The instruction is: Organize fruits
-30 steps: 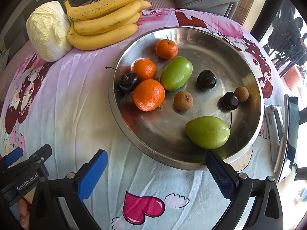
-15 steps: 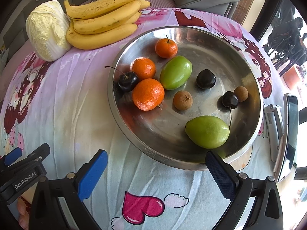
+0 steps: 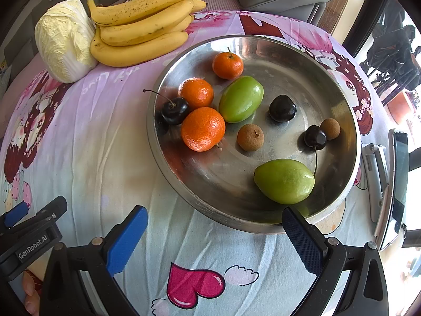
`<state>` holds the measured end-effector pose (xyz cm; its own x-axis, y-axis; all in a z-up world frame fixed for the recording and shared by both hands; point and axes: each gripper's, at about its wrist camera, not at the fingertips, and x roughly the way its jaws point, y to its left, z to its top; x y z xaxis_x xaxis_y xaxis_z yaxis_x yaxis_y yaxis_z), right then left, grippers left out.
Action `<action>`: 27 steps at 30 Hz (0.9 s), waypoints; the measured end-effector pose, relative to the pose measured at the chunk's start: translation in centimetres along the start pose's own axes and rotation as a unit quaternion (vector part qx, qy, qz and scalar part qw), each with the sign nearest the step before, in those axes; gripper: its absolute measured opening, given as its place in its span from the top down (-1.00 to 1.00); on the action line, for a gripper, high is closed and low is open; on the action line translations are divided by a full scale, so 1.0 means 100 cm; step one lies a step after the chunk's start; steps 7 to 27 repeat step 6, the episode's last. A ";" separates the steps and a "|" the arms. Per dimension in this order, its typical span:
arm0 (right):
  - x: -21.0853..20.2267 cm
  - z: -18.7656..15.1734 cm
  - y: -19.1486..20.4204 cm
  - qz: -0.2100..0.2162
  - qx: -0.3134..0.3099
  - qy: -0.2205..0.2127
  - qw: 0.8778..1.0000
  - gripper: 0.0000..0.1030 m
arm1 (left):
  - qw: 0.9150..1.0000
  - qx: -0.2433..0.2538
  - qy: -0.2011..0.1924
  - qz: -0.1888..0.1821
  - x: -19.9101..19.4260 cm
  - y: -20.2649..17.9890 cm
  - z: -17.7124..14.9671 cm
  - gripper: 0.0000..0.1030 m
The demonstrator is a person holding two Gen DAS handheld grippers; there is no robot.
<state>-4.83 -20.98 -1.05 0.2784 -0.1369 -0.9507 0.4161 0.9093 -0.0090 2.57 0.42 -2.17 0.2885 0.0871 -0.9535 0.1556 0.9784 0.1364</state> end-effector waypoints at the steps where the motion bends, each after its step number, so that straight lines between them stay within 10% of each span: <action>1: 0.000 0.000 0.000 0.000 0.000 0.000 1.000 -1.00 | 1.000 0.000 -0.004 -0.003 -0.001 0.000 0.000 -0.84; 27: 0.000 0.000 0.000 0.001 0.001 0.000 1.000 -1.00 | 1.000 0.001 -0.008 -0.005 -0.003 -0.001 -0.002 -0.84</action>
